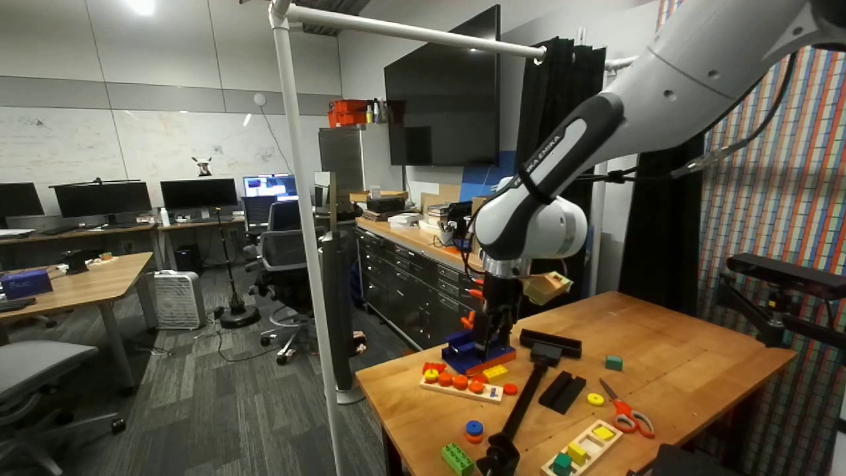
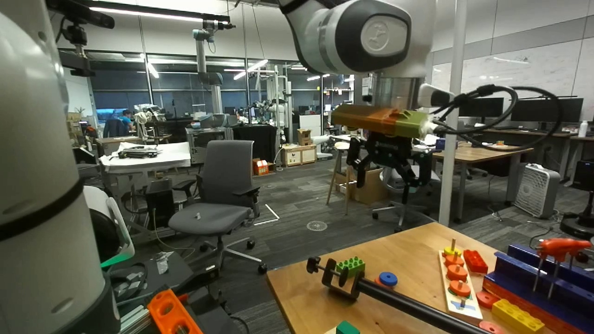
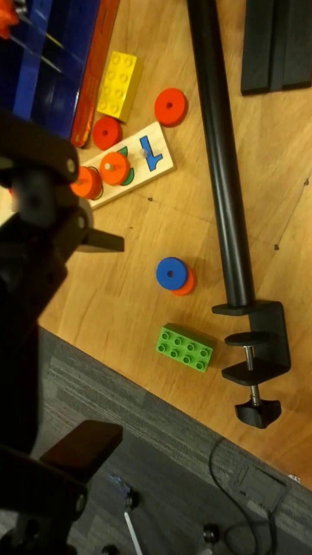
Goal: Remove one round orange object from the second position on the wooden board and put it on the table
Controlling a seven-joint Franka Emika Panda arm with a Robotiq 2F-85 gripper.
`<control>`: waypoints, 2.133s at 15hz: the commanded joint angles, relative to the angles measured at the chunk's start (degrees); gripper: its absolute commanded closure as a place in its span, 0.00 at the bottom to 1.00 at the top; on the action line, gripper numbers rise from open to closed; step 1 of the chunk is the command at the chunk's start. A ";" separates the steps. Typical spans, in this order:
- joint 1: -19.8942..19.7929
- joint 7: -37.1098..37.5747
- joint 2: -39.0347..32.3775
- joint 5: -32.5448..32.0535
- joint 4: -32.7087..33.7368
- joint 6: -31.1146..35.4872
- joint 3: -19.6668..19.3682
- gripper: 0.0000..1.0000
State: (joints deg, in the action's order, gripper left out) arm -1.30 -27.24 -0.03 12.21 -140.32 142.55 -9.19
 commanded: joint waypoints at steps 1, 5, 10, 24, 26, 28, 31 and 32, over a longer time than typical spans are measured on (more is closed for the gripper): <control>-3.23 -8.76 -10.06 6.13 11.34 -9.27 1.52 0.00; -7.31 -13.22 -18.62 3.65 21.49 -20.22 3.42 0.00; -9.77 -12.65 -28.15 -2.28 31.19 -24.14 4.44 0.00; -11.94 -9.54 -41.24 -12.13 41.47 -10.40 6.27 0.00; -12.81 -9.85 -41.36 -12.06 41.22 -8.71 6.46 0.00; -13.54 -10.06 -41.25 -12.30 40.75 -7.15 6.39 0.00; -14.86 -10.67 -41.17 -12.18 39.80 -5.12 6.67 0.00; -15.12 -10.68 -41.28 -12.24 39.64 -4.40 6.69 0.00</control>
State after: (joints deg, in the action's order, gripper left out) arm -14.69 -37.47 -41.02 1.25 -100.43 135.54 -3.74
